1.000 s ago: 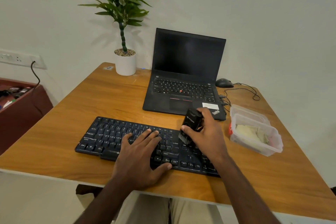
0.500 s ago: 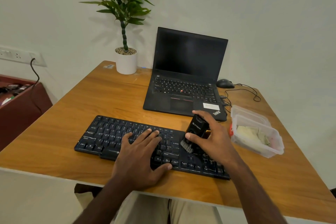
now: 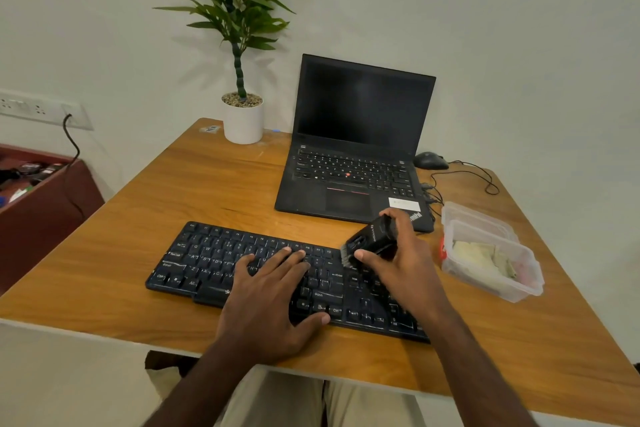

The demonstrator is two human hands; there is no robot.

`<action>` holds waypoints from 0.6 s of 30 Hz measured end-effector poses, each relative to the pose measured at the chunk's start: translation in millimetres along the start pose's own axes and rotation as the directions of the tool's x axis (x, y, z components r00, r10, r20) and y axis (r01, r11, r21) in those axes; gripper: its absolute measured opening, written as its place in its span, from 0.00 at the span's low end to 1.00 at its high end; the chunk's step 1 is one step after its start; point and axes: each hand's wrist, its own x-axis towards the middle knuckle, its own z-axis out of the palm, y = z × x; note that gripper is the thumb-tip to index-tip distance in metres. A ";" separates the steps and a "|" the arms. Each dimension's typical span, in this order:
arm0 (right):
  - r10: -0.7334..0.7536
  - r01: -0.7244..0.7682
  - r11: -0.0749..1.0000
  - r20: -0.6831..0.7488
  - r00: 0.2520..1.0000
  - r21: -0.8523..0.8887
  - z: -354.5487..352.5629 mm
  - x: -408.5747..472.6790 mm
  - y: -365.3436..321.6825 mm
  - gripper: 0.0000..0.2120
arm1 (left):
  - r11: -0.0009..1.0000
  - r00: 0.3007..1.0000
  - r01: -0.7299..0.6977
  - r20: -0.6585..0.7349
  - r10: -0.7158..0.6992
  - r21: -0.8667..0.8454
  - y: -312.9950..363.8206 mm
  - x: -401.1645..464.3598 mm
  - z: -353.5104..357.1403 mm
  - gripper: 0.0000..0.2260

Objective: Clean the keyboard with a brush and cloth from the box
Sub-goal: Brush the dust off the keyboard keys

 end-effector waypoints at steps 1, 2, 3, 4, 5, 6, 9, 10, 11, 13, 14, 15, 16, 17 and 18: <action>0.010 -0.010 1.000 -0.012 1.000 0.029 -1.5 -1.4 0.8 0.32 | 1.000 1.000 0.000 -0.001 0.000 -0.001 -0.1 0.0 -0.1 0.39; 0.020 -0.020 0.998 -0.007 1.000 0.052 -2.8 -3.2 1.7 0.31 | 1.000 1.000 0.000 -0.005 0.000 -0.001 -0.1 0.2 -0.2 0.39; 0.020 -0.020 0.998 0.007 1.000 0.058 -3.9 -5.6 1.8 0.30 | 1.000 1.000 0.001 -0.007 -0.001 0.000 0.0 0.6 -0.4 0.39; 0.015 -0.016 0.999 0.018 1.000 0.044 -3.9 -7.8 2.4 0.30 | 1.000 1.000 0.000 -0.008 0.000 0.002 0.2 0.8 -0.7 0.39; 0.008 -0.009 1.000 0.018 1.000 0.026 -2.5 -9.3 3.6 0.30 | 1.000 1.000 -0.002 -0.010 0.002 0.004 0.3 0.8 -0.8 0.39; 0.001 -0.001 1.000 0.006 1.000 0.010 -0.3 -10.1 4.8 0.30 | 1.000 1.000 -0.004 -0.012 0.004 0.005 0.4 0.8 -0.6 0.39; 0.008 -0.009 1.000 -0.057 0.998 -0.005 8.9 -9.0 6.1 0.33 | 1.000 1.000 0.000 -0.009 0.000 0.007 0.5 0.4 0.0 0.39; 0.014 -0.013 1.000 -0.077 0.997 0.005 10.3 -8.5 6.8 0.33 | 1.000 1.000 0.001 -0.009 -0.001 0.002 0.5 0.2 0.2 0.39; 0.022 -0.019 0.999 -0.094 0.995 0.037 9.6 -8.8 6.6 0.33 | 1.000 1.000 0.001 -0.009 -0.001 -0.003 0.5 0.1 0.3 0.39; 0.049 -0.031 0.986 -0.104 0.993 0.167 1.7 -11.0 6.4 0.32 | 1.000 1.000 -0.002 -0.010 0.002 -0.004 0.3 0.3 0.0 0.38; 0.053 -0.031 0.973 -0.090 0.995 0.229 -4.4 -12.6 7.7 0.33 | 1.000 1.000 -0.002 -0.011 0.002 -0.001 0.1 0.4 0.0 0.38; 0.048 -0.030 0.959 -0.057 0.997 0.281 -10.9 -14.6 8.4 0.33 | 1.000 1.000 -0.001 -0.012 0.001 0.001 -0.1 0.3 0.2 0.39; 0.034 -0.029 0.949 -0.010 0.999 0.314 -17.0 -17.1 8.7 0.34 | 1.000 1.000 -0.001 -0.013 0.001 0.001 -0.3 0.3 0.4 0.39; 0.012 -0.026 0.943 0.044 0.999 0.332 -21.2 -19.2 8.1 0.35 | 1.000 1.000 -0.001 -0.012 0.002 0.001 -0.7 0.3 0.4 0.39; -0.018 -0.014 0.946 0.097 0.995 0.324 -23.5 -21.5 7.4 0.36 | 1.000 1.000 -0.003 -0.010 0.003 0.002 -0.8 0.3 0.3 0.40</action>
